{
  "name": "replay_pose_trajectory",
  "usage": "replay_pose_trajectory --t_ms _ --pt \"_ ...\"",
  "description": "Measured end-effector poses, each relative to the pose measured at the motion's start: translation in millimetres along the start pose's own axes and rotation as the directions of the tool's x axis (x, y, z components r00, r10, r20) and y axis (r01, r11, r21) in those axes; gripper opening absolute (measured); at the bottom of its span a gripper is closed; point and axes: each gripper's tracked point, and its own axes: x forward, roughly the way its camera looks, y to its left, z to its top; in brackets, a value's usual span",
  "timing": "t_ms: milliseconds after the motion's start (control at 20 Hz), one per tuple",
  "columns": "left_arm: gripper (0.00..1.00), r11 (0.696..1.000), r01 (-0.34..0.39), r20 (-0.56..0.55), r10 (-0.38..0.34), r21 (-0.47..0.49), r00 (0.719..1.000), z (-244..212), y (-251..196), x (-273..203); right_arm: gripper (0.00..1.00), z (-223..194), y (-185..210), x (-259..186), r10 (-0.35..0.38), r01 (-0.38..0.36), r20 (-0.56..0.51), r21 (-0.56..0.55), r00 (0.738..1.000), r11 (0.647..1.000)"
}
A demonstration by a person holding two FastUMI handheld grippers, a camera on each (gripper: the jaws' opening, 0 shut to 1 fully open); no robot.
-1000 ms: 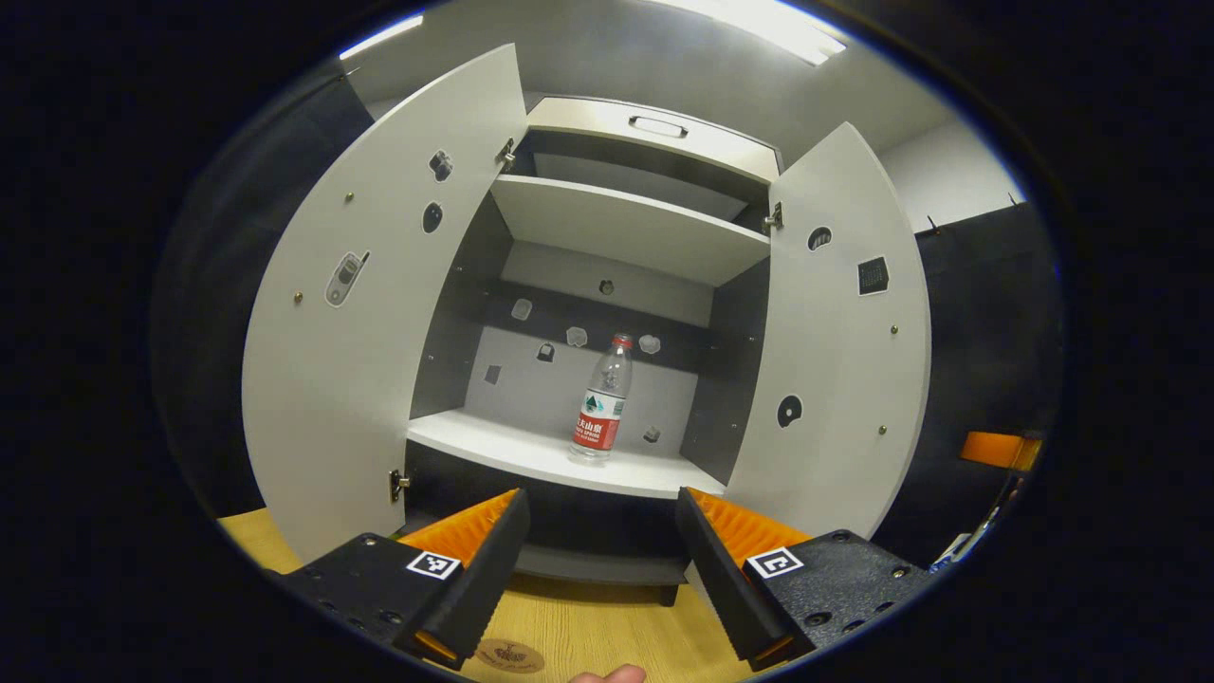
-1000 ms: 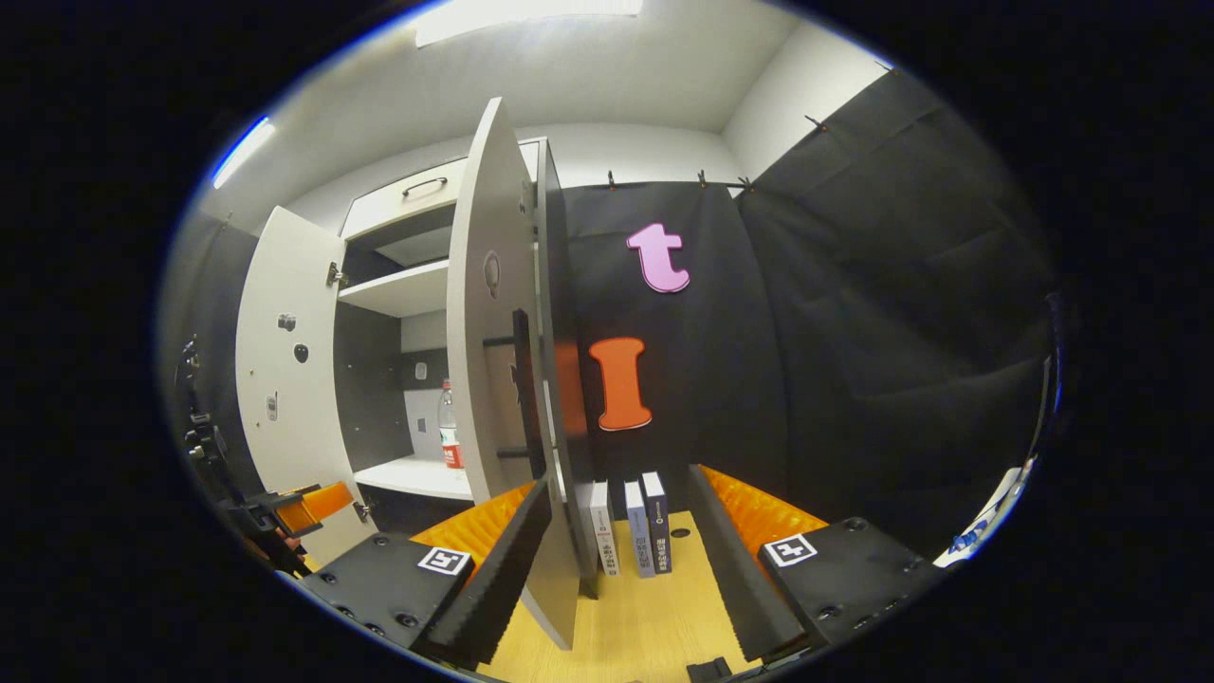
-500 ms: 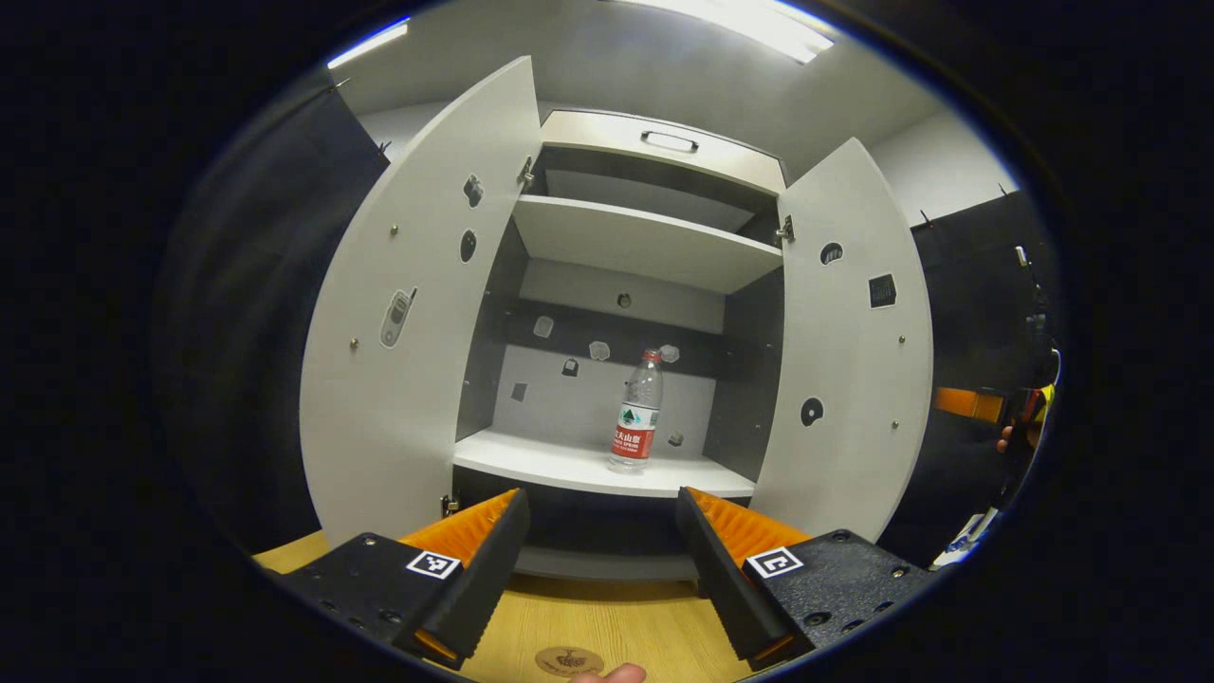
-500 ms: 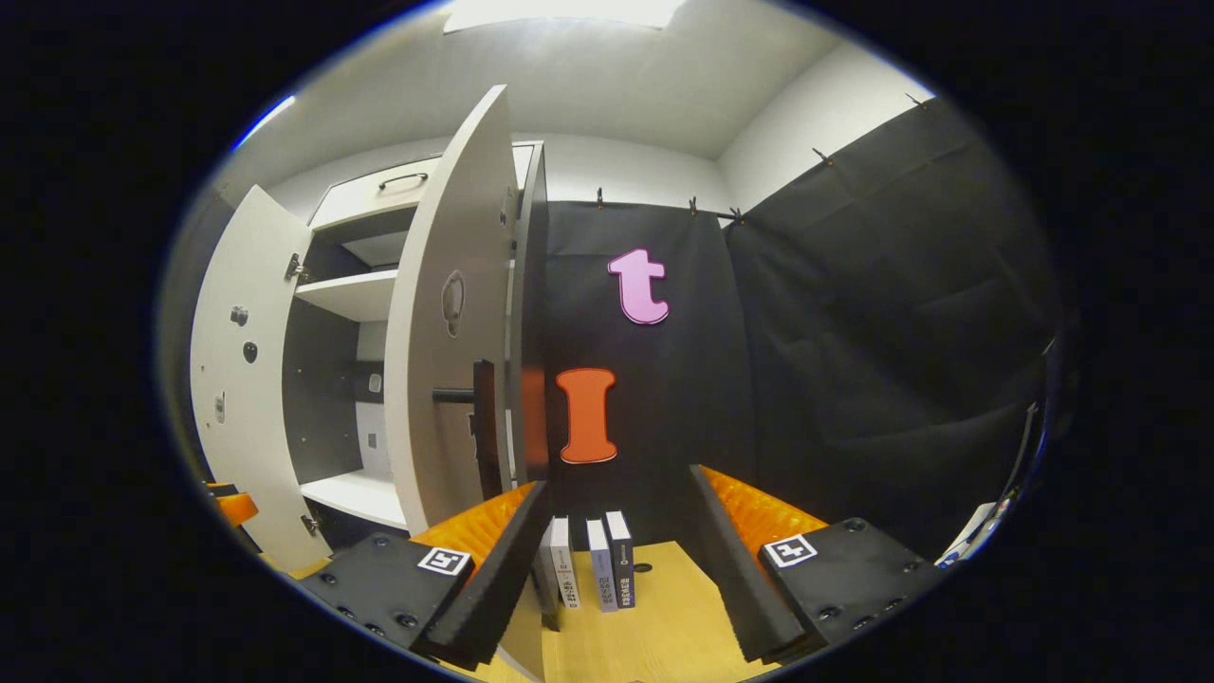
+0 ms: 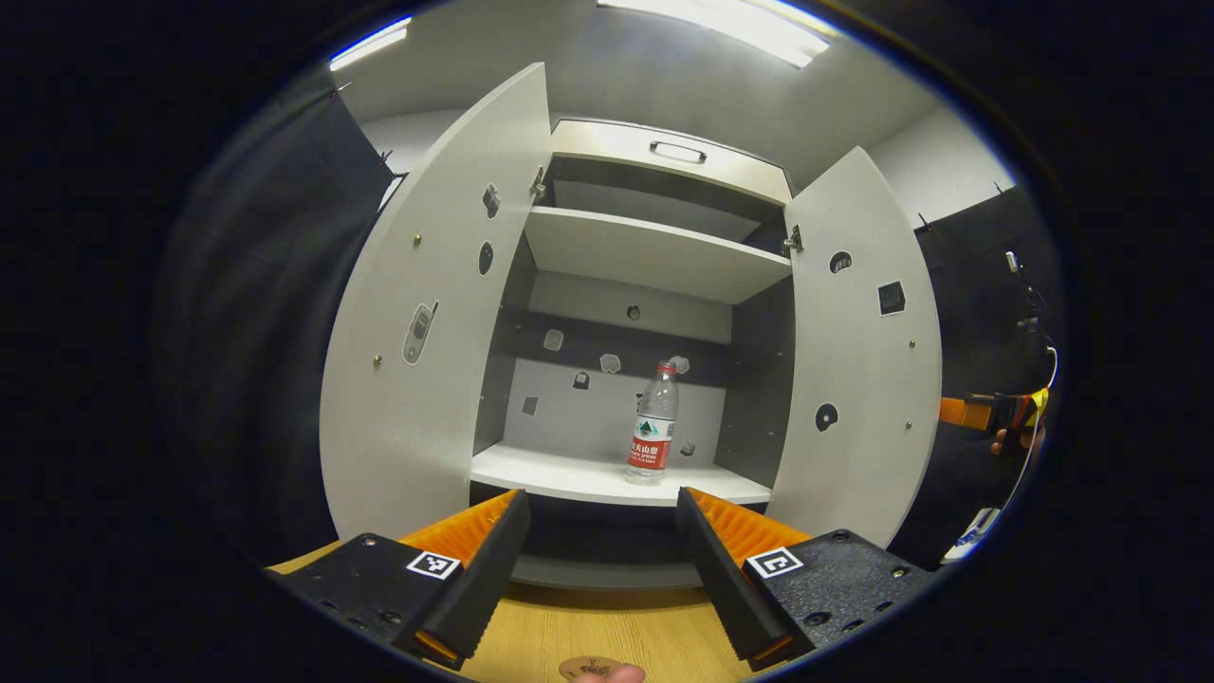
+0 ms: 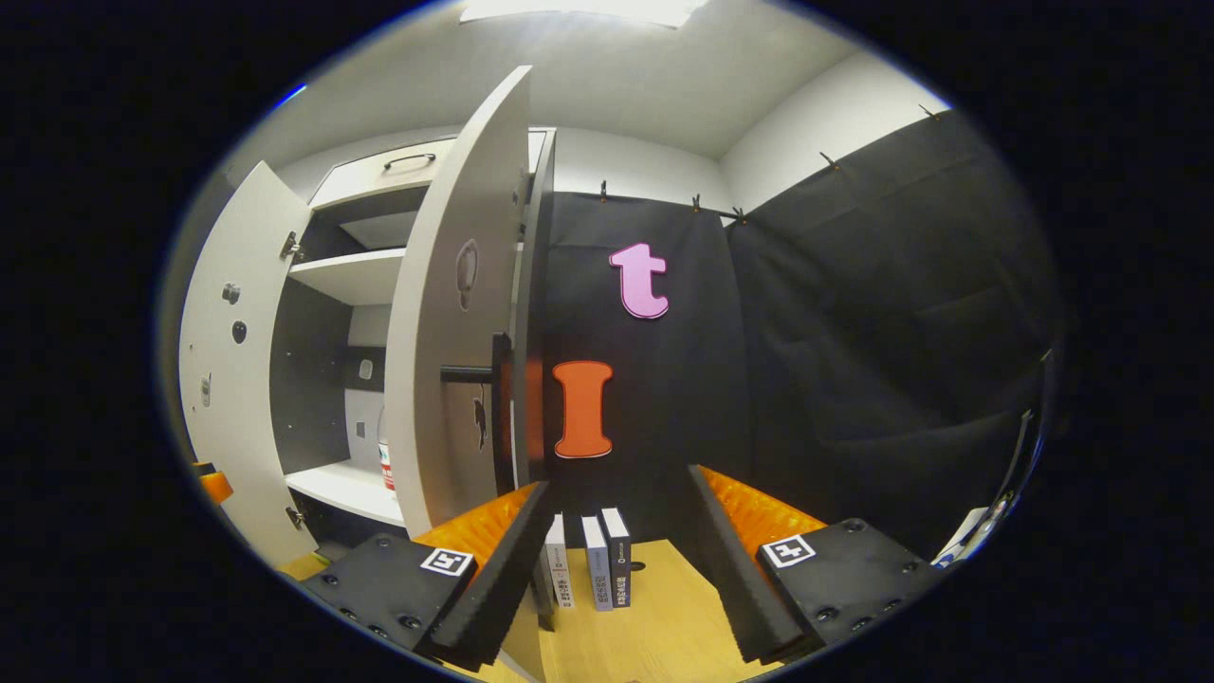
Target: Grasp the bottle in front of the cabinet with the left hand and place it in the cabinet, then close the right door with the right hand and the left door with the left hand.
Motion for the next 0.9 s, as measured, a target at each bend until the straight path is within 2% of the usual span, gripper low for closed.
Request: replay_pose_trajectory --t_ms 50,350,650,900 --pt "0.95 1.0 -0.002 0.0 0.002 -0.004 1.0 0 1 1 0.94 -1 3 0 0.007 -0.007 0.001 -0.013 1.0 1.0" --pt "0.95 1.0 0.013 0.01 -0.013 -0.021 1.0 2 8 7 0.93 1 28 -6 0.038 -0.039 -0.002 -0.018 0.999 0.999" --pt "0.95 1.0 0.013 0.025 -0.012 -0.024 1.0 6 19 11 0.93 1 89 -11 0.153 -0.153 -0.01 -0.016 0.988 0.988" --pt "0.95 0.999 -0.035 0.03 0.036 -0.027 0.999 8 43 4 0.93 -1 141 -2 0.247 -0.247 -0.012 -0.009 0.969 0.969"
